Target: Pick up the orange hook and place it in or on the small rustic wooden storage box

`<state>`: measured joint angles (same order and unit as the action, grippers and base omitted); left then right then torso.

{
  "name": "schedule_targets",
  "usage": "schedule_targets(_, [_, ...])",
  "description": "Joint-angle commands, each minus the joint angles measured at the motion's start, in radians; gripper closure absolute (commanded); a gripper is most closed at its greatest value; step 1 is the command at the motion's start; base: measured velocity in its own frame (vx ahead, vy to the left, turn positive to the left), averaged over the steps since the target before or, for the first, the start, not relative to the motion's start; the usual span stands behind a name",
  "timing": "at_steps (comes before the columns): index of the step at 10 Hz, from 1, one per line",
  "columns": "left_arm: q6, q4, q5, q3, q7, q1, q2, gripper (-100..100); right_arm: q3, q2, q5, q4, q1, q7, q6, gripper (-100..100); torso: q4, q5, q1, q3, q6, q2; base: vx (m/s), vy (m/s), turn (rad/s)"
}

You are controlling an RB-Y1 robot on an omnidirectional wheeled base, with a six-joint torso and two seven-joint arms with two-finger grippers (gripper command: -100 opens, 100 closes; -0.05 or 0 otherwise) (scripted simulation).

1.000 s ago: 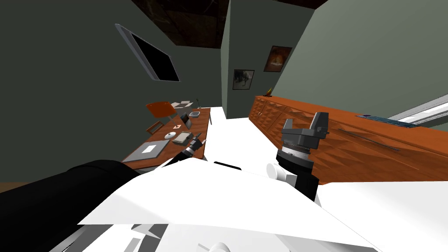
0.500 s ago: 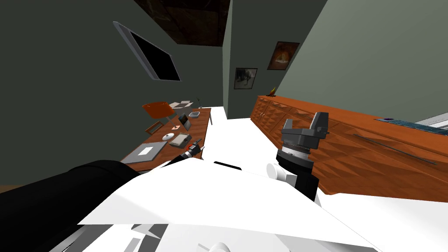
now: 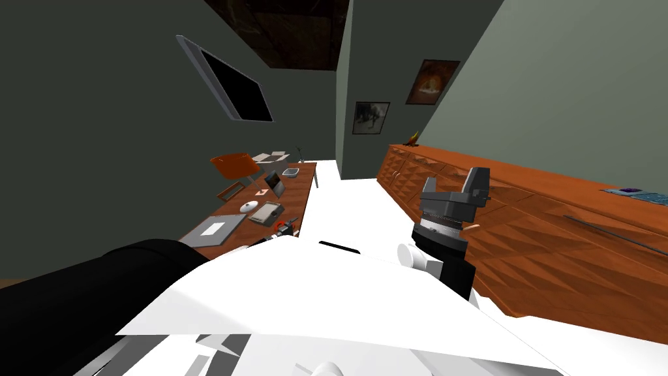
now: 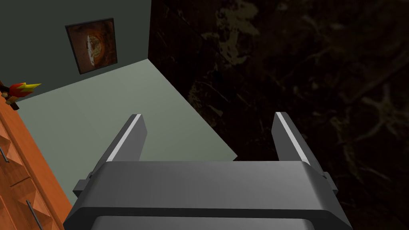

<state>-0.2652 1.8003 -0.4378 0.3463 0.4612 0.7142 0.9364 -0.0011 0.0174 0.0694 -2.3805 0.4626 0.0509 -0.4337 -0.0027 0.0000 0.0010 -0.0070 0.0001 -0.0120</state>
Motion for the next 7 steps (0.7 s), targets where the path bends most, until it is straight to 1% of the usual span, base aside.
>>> schedule_targets(1, [0.032, 0.002, -0.007, 0.006, 0.005, 0.005, 0.017, -100, 0.0, 0.0, 0.0, 0.0, 0.0, 0.0, 0.0, 0, 0.0, 0.0, 0.0, 0.0, 0.0, 0.0, 0.14, -0.001, 0.037])
schedule_targets(3, [0.07, -0.04, -0.023, 0.048, 0.026, 0.013, 0.08, -100, 0.0, 0.0, 0.0, 0.0, 0.0, 0.0, 0.0, 0, 0.0, 0.0, 0.001, 0.001, 0.0, 0.003, 0.136, 0.0, 0.086])
schedule_targets(4, [0.07, -0.04, -0.023, 0.048, 0.026, 0.013, 0.08, -100, 0.0, 0.0, 0.0, 0.0, 0.0, 0.0, 0.0, 0, 0.0, 0.0, 0.001, 0.001, 0.0, 0.002, 0.099, 0.006, 0.032])
schedule_targets(5, [0.088, -0.059, -0.03, 0.067, 0.036, 0.017, 0.109, -100, 0.0, 0.0, 0.0, 0.0, 0.0, 0.0, 0.0, 0, 0.001, 0.0, 0.001, 0.002, 0.0, 0.004, 0.096, 0.033, 0.045])
schedule_targets(7, [0.121, -0.096, -0.04, 0.104, 0.052, 0.023, 0.16, -100, 0.0, 0.0, 0.0, 0.0, 0.0, 0.0, 0.0, 0, 0.001, 0.001, 0.002, 0.002, 0.0, 0.004, 0.148, 0.023, 0.092])
